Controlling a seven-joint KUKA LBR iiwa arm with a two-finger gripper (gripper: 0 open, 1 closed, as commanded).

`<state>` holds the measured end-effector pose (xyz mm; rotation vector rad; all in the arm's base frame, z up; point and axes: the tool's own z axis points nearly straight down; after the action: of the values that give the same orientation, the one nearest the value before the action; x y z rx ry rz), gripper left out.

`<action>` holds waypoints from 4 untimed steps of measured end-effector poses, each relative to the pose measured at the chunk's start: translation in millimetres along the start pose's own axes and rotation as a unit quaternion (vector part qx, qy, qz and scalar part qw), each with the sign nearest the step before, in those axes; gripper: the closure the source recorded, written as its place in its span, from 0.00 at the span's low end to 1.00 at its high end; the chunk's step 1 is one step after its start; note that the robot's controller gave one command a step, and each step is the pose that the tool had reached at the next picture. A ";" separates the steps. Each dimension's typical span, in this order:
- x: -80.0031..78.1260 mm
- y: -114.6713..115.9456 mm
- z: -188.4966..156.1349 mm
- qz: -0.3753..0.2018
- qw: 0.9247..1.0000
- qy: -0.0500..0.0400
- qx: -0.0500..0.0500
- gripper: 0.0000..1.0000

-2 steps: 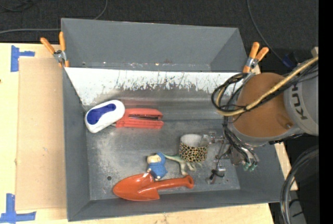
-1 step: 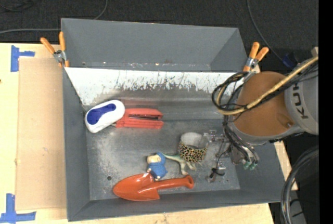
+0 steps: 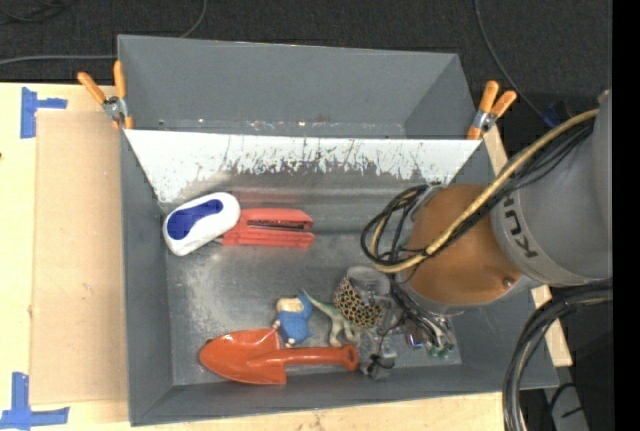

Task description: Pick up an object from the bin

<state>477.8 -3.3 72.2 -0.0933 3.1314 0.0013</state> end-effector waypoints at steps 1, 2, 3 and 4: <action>-0.6 20.9 -40.7 -0.087 0.996 0.001 0.001 0.00; -0.6 52.6 -26.8 -0.111 0.994 0.002 0.000 0.00; -7.6 77.9 -0.2 -0.180 0.984 -0.005 0.002 0.00; -1.2 62.0 2.6 -0.184 0.983 0.002 0.000 1.00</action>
Offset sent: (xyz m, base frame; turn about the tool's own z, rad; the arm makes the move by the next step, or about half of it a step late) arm -0.0024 0.0520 0.0278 -0.2202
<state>475.3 58.7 69.7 -0.6675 3.0639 -0.0013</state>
